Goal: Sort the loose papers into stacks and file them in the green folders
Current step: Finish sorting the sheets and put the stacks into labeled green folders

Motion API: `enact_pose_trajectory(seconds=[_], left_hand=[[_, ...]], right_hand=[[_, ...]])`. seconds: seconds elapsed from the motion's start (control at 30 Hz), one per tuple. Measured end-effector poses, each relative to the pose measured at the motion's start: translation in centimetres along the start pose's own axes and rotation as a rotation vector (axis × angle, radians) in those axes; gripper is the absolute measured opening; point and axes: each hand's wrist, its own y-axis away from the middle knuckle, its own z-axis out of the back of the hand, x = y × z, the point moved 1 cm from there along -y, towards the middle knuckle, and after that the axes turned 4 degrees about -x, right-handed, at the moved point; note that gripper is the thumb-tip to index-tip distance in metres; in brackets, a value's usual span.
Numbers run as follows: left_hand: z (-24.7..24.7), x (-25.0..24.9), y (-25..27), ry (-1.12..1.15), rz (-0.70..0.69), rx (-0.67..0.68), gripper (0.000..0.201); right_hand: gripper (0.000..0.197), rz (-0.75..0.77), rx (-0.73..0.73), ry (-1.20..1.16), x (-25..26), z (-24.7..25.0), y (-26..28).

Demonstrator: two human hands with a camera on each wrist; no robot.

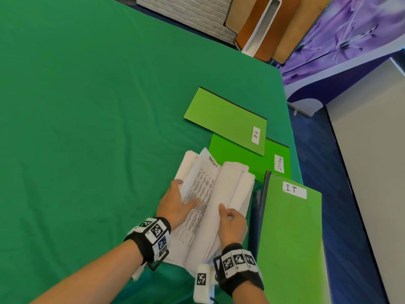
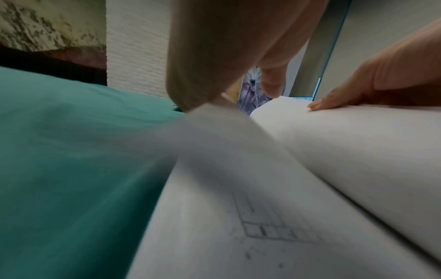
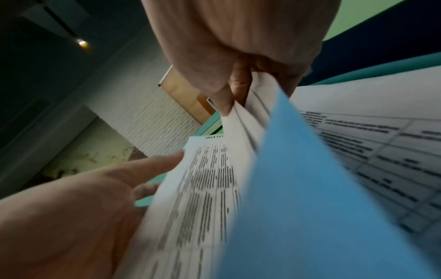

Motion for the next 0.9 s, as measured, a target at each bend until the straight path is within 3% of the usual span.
enact_pose_trajectory(seconds=[0.1,0.23,0.4,0.53,0.63,0.67,0.83,0.9], left_hand=[[0.4,-0.6,0.3,-0.106,-0.129,0.026,0.062],[0.2,-0.9,0.3,-0.208,-0.116,0.087,0.039],[0.2,-1.2,0.4,-0.246,-0.09,0.054,0.045],[0.2,-0.8,0.1,-0.218,-0.087,0.028,0.03],[0.2,-0.7,-0.2,-0.206,-0.075,0.03,0.021],[0.1,-0.8,-0.2,-0.199,-0.064,0.032,0.019],[-0.3,-1.7,0.1,-0.184,-0.04,0.011,0.014],[-0.8,-1.9,0.2,-0.16,-0.046,0.025,0.018]], right_hand=[[0.045,-0.115,0.031,-0.176,0.0,0.1,0.0],[0.037,-0.197,0.074,-0.315,0.4,0.0,0.4],[0.033,-0.272,0.068,-0.406,-0.1,-0.1,0.0],[0.039,-0.23,0.013,-0.293,-1.3,0.0,-0.7],[0.009,-0.213,0.002,-0.255,-1.4,0.0,-0.7],[0.008,-0.196,0.001,-0.23,-1.2,-0.1,-0.6],[0.046,-0.02,0.003,-0.193,-0.1,0.4,0.6],[0.045,0.05,0.03,-0.091,0.2,0.5,0.6]])
